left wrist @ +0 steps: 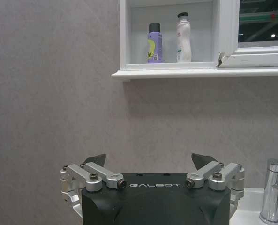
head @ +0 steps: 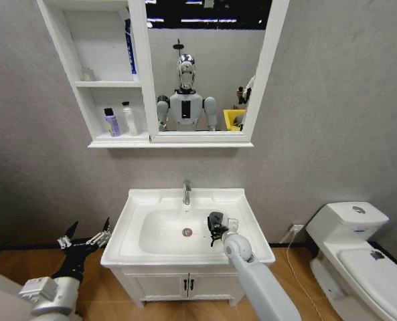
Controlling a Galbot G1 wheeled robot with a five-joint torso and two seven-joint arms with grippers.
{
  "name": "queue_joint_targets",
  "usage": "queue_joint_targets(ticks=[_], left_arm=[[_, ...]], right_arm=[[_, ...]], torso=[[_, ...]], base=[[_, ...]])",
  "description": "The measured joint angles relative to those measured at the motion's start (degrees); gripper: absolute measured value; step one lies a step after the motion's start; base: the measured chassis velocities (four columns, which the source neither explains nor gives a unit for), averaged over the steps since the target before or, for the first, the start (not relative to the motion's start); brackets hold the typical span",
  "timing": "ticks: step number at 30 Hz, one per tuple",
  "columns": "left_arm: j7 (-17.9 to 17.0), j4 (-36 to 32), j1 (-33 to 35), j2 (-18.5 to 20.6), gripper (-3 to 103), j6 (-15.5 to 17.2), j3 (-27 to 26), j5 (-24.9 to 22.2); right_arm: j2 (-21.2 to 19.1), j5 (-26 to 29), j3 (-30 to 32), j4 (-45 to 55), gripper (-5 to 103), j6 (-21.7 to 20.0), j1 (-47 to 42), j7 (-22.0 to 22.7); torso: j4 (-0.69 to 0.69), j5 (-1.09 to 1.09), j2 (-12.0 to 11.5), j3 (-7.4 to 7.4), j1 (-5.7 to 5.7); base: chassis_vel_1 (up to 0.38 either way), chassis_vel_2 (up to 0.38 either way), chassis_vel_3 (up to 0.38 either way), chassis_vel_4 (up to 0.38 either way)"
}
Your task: Move facial cleanser and shampoo from washbasin to cabinet, then wipe washbasin with towel.
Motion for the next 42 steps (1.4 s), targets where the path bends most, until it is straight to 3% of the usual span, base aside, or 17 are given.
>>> queue_joint_targets(ticks=[9, 14, 22, 37, 41, 42], left_arm=[[0.0, 0.0, 0.0, 0.0, 100, 0.0, 0.0, 0.0], [0.0, 0.0, 0.0, 0.0, 100, 0.0, 0.0, 0.0], [0.0, 0.0, 0.0, 0.0, 100, 0.0, 0.0, 0.0], [0.0, 0.0, 0.0, 0.0, 100, 0.0, 0.0, 0.0], [0.0, 0.0, 0.0, 0.0, 100, 0.0, 0.0, 0.0], [0.0, 0.0, 0.0, 0.0, 100, 0.0, 0.0, 0.0]], right_arm=[[1.9, 0.0, 1.6, -7.9, 2, -0.1, 3.3, -4.3], [4.5, -2.0, 1.3, -15.1, 2, 0.6, 9.0, -9.4], [8.4, -5.6, 0.6, -22.2, 2, 1.3, 12.6, -12.6], [5.7, -7.3, 1.3, -14.5, 2, 2.2, 6.3, -11.9], [4.9, -13.5, 1.5, -12.4, 2, 5.7, 3.8, -14.4], [4.7, -17.6, 1.7, -11.7, 2, 7.2, 3.0, -16.0]], torso=[[0.00, 0.01, 0.0, 0.00, 0.00], [0.00, 0.00, 0.0, 0.01, 0.01], [0.01, 0.00, 0.0, 0.01, 0.02], [0.00, 0.01, 0.0, 0.01, 0.01], [0.00, 0.01, 0.0, 0.00, 0.01], [0.00, 0.01, 0.0, 0.00, 0.01]], base=[[0.000, 0.000, 0.000, 0.000], [0.000, 0.000, 0.000, 0.000], [0.000, 0.000, 0.000, 0.000], [0.000, 0.000, 0.000, 0.000], [0.000, 0.000, 0.000, 0.000], [0.000, 0.000, 0.000, 0.000]])
